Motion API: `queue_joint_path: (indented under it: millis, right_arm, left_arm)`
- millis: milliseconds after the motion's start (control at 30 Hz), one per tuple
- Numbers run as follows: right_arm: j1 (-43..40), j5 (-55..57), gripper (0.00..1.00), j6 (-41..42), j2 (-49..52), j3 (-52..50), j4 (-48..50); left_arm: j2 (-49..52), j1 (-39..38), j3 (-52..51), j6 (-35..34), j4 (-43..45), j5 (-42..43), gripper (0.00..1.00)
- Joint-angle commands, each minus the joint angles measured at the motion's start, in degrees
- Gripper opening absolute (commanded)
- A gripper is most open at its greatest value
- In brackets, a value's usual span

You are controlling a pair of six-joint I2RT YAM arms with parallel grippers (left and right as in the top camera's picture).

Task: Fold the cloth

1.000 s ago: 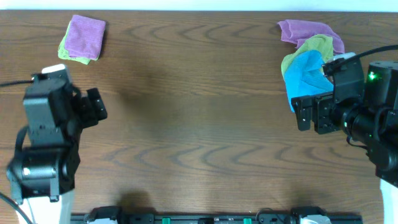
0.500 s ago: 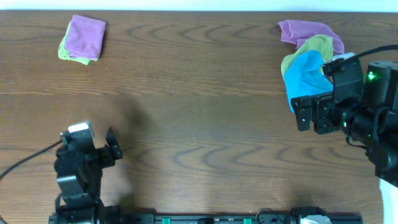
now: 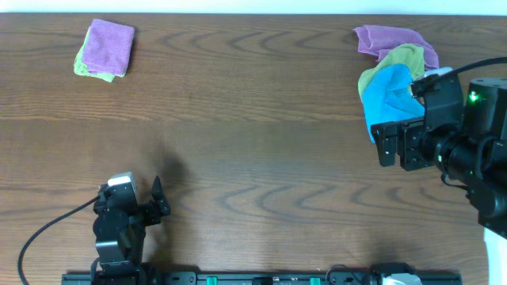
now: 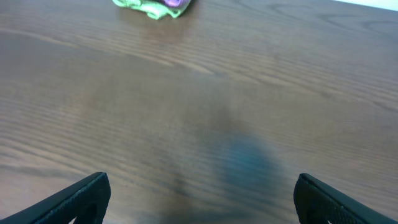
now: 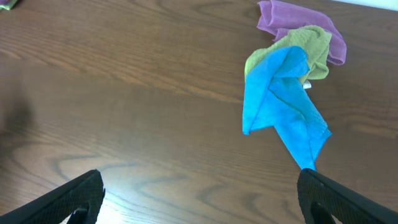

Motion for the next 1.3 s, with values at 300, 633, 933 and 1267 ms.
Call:
queue_joint_path:
  millis: [300, 633, 933, 1267]
  right_arm:
    - [-0.26, 0.37, 0.99, 0.28, -0.28, 0.04, 0.11]
    - [-0.26, 0.37, 0.99, 0.28, -0.28, 0.04, 0.11]
    - [-0.26, 0.37, 0.99, 0.28, -0.28, 0.04, 0.11]
    - [-0.26, 0.37, 0.99, 0.28, -0.28, 0.04, 0.11]
  left_arm:
    - [-5.22, -0.28, -1.99, -1.49, 1.01, -1.4, 0.96]
    - [-5.11, -0.26, -1.99, -2.93, 1.07, -1.07, 0.95]
    - [-5.11, -0.26, -1.99, -2.93, 1.07, -1.07, 0.95]
    - [-5.11, -0.26, -1.99, -2.95, 1.07, -1.07, 0.96]
